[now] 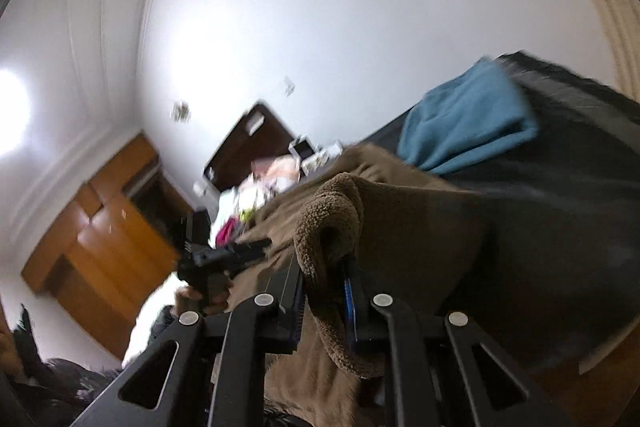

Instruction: Fold clothes

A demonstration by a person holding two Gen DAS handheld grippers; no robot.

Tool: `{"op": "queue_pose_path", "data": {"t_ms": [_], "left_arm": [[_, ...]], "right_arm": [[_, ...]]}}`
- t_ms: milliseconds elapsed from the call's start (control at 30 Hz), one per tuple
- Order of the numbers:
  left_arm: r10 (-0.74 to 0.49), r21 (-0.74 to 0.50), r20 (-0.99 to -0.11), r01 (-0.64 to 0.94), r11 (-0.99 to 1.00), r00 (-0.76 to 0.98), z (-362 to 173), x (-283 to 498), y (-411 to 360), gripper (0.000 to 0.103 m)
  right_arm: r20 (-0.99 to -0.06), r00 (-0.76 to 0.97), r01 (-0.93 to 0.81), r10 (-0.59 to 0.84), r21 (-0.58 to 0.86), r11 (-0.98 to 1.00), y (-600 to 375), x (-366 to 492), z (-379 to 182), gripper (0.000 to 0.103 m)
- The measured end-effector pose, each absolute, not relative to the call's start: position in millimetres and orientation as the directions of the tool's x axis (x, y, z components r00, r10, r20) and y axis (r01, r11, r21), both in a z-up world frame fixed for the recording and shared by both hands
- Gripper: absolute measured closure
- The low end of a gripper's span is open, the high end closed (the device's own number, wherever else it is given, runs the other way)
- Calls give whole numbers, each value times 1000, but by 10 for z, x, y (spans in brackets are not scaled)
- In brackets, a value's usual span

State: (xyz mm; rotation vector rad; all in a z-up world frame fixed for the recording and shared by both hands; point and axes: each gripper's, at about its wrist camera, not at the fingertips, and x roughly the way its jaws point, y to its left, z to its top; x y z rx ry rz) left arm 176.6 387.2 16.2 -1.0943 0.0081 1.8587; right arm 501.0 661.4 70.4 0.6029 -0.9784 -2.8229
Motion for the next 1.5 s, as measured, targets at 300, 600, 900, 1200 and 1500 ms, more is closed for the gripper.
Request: {"op": "queue_pose_path", "data": {"t_ms": [300, 600, 900, 1200, 1500], "left_arm": [[750, -441, -660, -833, -335, 48, 186, 2417, 4270, 1], [739, -619, -631, -728, -295, 237, -17, 2426, 4393, 1], [745, -664, -598, -703, -255, 295, 24, 2615, 4532, 1], [728, -744, -571, -614, -262, 380, -61, 2606, 4607, 1], [696, -718, -617, -625, -308, 366, -164, 2684, 4760, 3]], "right_arm": [[-353, -859, 21, -370, 699, -715, 6400, 4271, 270, 79], [-190, -852, 147, -487, 807, -572, 6435, 4190, 17, 28], [-216, -893, 97, -396, 766, -636, 6478, 4428, -72, 28], [-354, -787, 254, -505, 560, -788, 5767, 4246, 24, 28], [-399, -786, 238, -473, 511, -826, 5774, 4361, -74, 27]]}}
